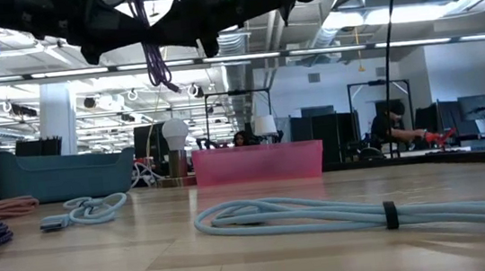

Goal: Pick & Place USB Port
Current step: Put the violet USB cable into the blue bin

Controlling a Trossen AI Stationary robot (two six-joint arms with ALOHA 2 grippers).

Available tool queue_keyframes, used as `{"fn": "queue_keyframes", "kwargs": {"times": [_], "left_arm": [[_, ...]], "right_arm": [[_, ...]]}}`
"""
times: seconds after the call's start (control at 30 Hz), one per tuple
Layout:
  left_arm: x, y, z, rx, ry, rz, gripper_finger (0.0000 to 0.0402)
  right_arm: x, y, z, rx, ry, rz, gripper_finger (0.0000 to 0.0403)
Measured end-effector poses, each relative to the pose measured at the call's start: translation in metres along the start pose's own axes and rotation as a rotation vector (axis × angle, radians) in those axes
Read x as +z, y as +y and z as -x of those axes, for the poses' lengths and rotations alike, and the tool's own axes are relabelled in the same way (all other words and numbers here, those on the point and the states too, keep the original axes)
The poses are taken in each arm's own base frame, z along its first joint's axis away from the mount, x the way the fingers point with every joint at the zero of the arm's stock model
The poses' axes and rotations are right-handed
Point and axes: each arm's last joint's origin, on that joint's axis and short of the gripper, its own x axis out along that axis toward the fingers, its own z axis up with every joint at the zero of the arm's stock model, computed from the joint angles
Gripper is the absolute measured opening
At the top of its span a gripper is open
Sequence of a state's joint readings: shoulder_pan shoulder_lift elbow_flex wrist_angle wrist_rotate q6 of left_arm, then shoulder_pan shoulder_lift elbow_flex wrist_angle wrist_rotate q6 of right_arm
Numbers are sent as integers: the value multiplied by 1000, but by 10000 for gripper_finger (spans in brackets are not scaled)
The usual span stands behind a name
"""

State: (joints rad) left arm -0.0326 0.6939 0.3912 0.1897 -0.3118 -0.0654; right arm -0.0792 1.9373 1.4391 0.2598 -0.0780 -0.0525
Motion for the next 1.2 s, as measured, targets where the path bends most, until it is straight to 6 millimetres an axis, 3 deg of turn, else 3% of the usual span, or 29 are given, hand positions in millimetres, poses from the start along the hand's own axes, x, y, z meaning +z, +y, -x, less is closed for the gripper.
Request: {"fn": "queue_keyframes", "kwargs": {"times": [0.43, 0.83, 1.2], "left_arm": [[-7, -4, -13, 5, 31, -21, 21], [-7, -4, -13, -3, 36, -27, 15], [-13, 1, -7, 93, 105, -82, 15]], "right_arm": [[-4, 0, 0, 3, 34, -3, 0], [-3, 1, 4, 6, 80, -7, 63], [13, -7, 39, -6, 214, 1, 59]]}}
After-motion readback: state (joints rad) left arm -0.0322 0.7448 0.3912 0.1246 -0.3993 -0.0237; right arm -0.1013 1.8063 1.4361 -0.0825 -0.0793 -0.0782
